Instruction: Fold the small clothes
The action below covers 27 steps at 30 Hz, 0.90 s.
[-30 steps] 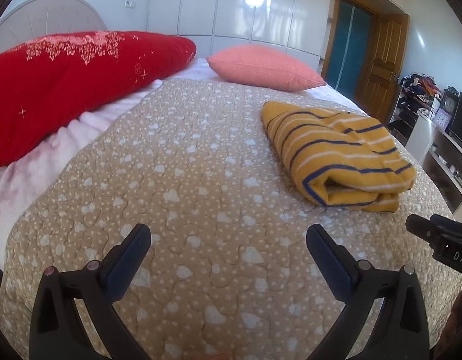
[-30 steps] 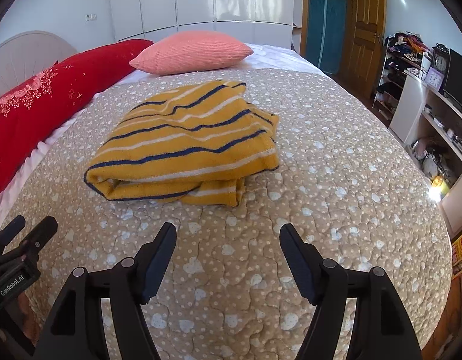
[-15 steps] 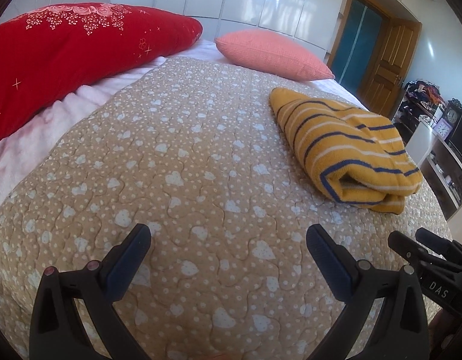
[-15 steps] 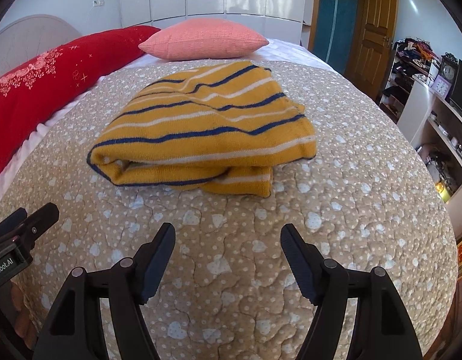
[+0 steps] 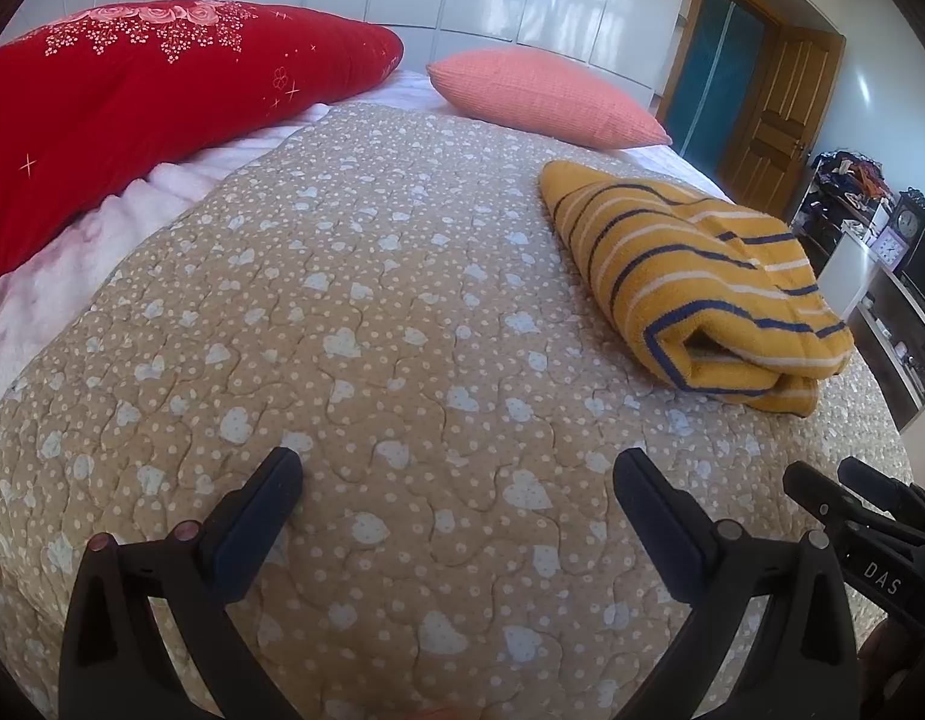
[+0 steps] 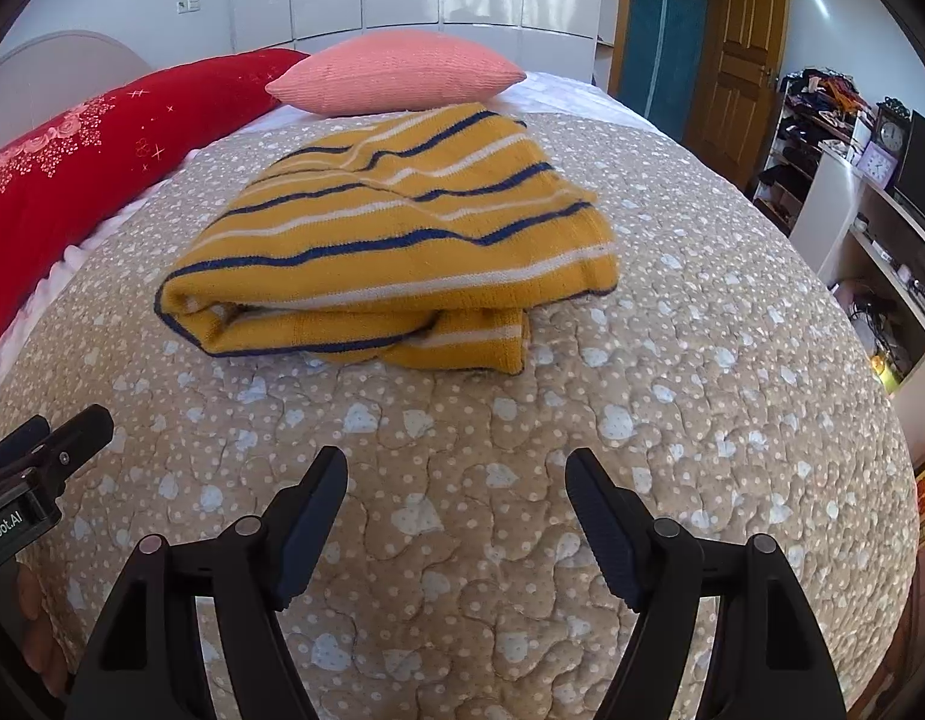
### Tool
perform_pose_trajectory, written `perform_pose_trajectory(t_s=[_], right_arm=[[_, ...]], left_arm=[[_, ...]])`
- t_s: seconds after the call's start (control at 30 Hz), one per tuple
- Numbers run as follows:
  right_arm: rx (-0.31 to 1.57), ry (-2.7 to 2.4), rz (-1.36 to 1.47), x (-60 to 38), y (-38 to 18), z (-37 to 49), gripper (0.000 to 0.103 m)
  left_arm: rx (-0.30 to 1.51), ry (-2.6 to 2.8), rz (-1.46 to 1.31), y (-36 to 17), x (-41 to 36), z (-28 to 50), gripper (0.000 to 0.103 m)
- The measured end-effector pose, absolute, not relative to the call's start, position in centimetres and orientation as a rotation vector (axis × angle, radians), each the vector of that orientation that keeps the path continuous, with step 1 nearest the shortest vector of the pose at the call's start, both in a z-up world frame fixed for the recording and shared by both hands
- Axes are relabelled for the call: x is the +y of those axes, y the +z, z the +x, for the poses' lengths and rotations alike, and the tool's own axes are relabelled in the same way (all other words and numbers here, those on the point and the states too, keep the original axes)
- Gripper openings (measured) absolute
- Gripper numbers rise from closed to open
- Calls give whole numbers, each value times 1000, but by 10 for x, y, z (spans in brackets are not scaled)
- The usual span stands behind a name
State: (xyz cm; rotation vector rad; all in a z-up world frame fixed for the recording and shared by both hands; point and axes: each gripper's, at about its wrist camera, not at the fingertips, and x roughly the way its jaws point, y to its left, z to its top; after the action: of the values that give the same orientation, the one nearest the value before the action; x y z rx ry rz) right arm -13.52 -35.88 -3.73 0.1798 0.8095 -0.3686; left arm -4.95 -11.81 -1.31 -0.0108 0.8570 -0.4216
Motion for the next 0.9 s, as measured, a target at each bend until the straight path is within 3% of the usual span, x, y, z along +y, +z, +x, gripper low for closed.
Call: perform_pose_trajectory(t_s=[0.9], right_arm=[[822, -369, 182, -357, -42, -135, 81]], left_arm=[[864, -417, -5, -15, -117, -49, 103]])
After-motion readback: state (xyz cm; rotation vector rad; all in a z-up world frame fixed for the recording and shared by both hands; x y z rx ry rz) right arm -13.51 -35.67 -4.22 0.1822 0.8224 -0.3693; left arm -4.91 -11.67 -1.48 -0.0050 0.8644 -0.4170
